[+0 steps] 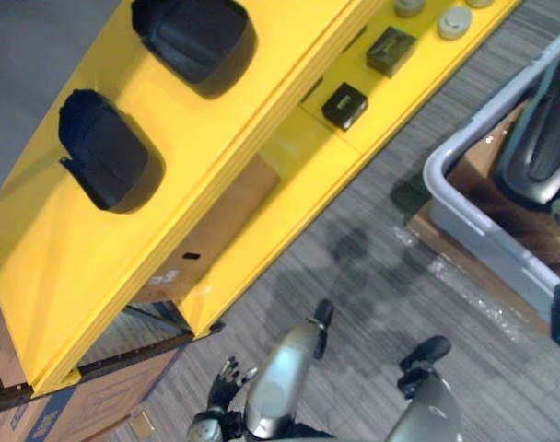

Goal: Walk over and take plastic housings, then place them on the shelf

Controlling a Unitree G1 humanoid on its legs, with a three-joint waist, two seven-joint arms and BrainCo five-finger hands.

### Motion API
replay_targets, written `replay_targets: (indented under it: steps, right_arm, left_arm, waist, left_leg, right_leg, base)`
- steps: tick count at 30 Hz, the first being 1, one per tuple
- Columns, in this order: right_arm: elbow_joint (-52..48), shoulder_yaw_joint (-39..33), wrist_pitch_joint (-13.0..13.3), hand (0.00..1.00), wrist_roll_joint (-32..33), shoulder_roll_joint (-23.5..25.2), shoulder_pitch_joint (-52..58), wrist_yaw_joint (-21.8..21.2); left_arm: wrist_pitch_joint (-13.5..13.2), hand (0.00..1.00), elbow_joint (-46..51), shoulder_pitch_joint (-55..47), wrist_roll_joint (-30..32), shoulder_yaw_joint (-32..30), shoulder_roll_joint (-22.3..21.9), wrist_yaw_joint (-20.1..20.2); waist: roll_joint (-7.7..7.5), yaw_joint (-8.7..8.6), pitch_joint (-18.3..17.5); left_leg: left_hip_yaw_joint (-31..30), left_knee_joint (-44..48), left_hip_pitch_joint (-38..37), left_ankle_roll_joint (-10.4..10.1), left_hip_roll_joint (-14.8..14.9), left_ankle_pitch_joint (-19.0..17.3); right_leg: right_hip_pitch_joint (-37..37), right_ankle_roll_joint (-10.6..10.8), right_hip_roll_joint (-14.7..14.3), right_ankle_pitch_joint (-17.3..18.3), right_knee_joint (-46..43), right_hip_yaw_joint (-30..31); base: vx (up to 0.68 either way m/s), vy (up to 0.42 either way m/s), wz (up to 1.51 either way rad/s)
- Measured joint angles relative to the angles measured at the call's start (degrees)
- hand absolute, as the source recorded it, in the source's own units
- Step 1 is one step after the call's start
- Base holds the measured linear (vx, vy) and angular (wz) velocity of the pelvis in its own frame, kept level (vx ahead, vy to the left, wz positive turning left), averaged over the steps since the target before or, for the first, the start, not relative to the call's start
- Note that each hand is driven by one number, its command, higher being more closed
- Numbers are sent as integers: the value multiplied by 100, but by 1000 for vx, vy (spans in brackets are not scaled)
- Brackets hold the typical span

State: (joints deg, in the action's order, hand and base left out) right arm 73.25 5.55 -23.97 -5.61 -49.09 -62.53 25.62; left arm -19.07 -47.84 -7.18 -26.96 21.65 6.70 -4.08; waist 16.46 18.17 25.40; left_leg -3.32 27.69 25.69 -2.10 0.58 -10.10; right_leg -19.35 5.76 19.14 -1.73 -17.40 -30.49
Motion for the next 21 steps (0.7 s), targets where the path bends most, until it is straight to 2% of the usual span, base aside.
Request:
replay_targets:
  steps: [4, 8, 9, 11, 13, 16, 19, 21]
  right_arm:
    - [9, 149, 232, 100, -530, 51, -2, 4]
    - [-76, 490, 674, 100, -1217, 61, -11, 70]
    - [-126, 544, 811, 100, -1386, 62, -26, 112]
    - [-140, 634, 877, 100, -1461, 63, -64, 184]
    - [-164, 632, 909, 100, -1494, 83, -78, 292]
    - [-455, 623, 1024, 100, -1603, 88, -85, 405]
    - [-870, 626, 1176, 100, -1796, 115, -80, 547]
    - [-1255, 644, 1259, 100, -1836, 358, 16, 579]
  left_arm:
    - [-188, 0, 704, -169, 39, 189, 151, -61]
    - [-228, 0, 1953, -151, 20, 218, 131, -90]
    - [-232, 0, 2333, -97, -8, 245, 97, -144]
    - [-232, 0, 2574, -41, -21, 247, 66, -213]
    - [-199, 0, 2948, 54, -31, 174, 57, -351]
    - [-168, 0, 3315, 74, 4, 82, 66, -502]
    - [21, 0, 3502, 311, 451, 37, 92, -720]
    - [191, 0, 3530, 550, 719, -79, 148, -915]
  waist:
    - [-13, -45, 9]
    - [-92, -202, 67]
    - [-173, -277, 126]
    - [-259, -335, 187]
    - [-425, -500, 303]
    - [-609, -659, 428]
    - [-681, -807, 466]
    - [-774, -839, 484]
  left_leg:
    - [-45, 16, -106, -28, 44, -26]
    - [-33, 14, -184, -55, 151, -43]
    - [19, 10, -205, -60, 212, -45]
    - [78, -3, -240, -62, 262, -44]
    - [123, -57, -424, -95, 361, -64]
    - [231, -215, -748, -114, 457, -66]
    - [263, -416, -963, -204, 521, -11]
    - [407, -589, -1174, -266, 629, 27]
  right_leg:
    - [176, -50, -53, 2, 93, -66]
    - [341, -92, -242, -124, 354, -82]
    - [361, -92, -314, -194, 404, -52]
    - [369, -97, -367, -244, 450, -5]
    - [534, -106, -486, -275, 553, 49]
    - [766, -123, -591, -287, 678, 106]
    - [904, -171, -668, -326, 812, 133]
    - [966, -210, -805, -353, 888, 267]
  base:
    - [-27, 13, 1]
    - [-43, 3, -9]
    - [-23, 1, -22]
    - [-4, -7, -23]
    - [-3, -9, -20]
    - [10, -19, -19]
    - [3, -21, -13]
    - [11, -54, -30]
